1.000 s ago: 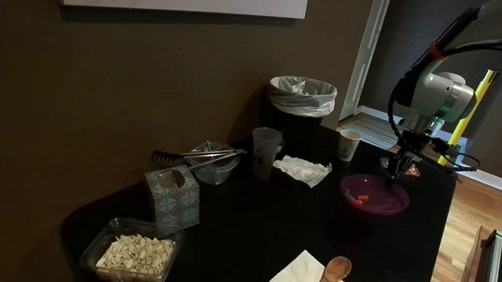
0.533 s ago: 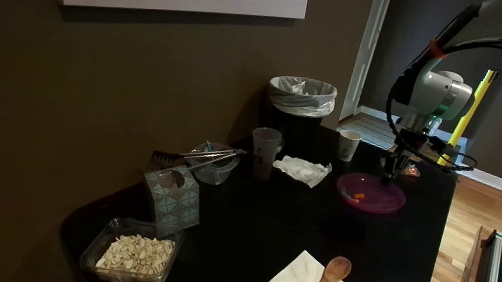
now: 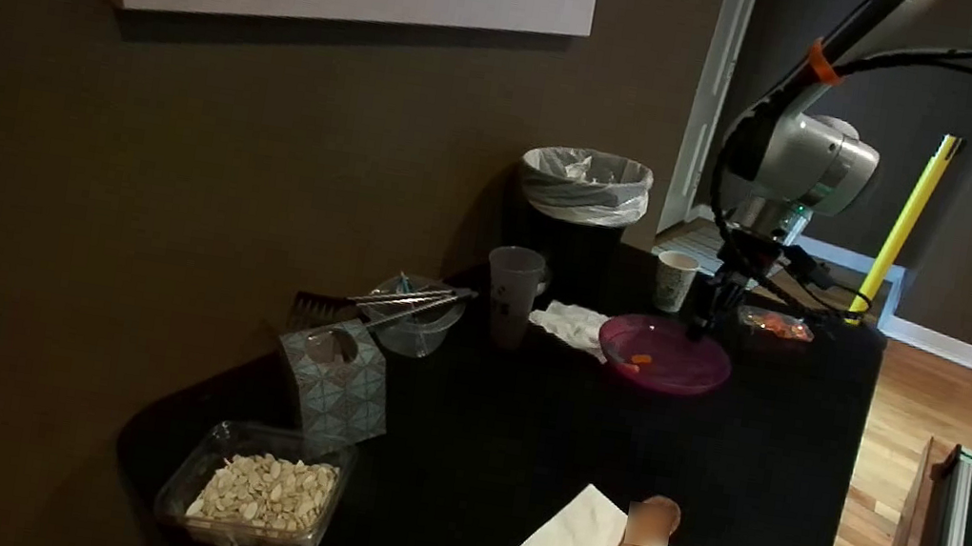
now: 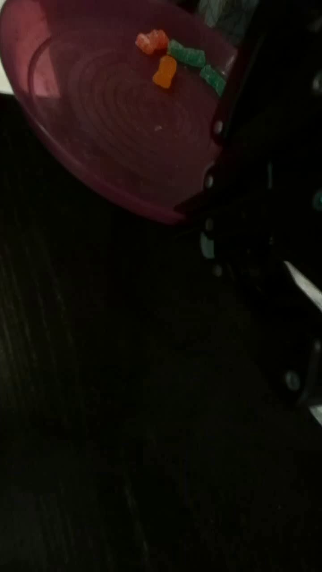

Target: Put the purple plate on top of the tissue box.

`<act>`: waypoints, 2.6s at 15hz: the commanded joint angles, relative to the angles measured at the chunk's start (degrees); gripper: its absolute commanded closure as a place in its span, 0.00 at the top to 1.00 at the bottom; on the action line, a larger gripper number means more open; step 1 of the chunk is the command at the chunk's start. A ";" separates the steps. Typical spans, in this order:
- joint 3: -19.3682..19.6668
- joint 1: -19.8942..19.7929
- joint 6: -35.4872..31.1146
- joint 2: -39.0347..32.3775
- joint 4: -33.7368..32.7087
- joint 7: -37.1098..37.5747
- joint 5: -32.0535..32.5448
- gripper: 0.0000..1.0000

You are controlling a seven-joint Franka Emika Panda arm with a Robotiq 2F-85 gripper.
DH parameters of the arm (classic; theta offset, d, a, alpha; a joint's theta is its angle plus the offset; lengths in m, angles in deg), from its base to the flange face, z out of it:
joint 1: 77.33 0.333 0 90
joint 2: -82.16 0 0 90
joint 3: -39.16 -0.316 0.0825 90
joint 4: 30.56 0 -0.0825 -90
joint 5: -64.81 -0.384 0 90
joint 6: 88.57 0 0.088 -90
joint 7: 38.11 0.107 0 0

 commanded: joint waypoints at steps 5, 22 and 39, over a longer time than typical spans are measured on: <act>-0.93 6.10 1.75 7.37 -1.08 14.65 5.32 0.01; -9.09 16.90 -2.07 9.46 2.96 14.11 0.05 0.04; -18.24 27.63 -21.73 -0.18 -5.27 35.98 -6.85 0.01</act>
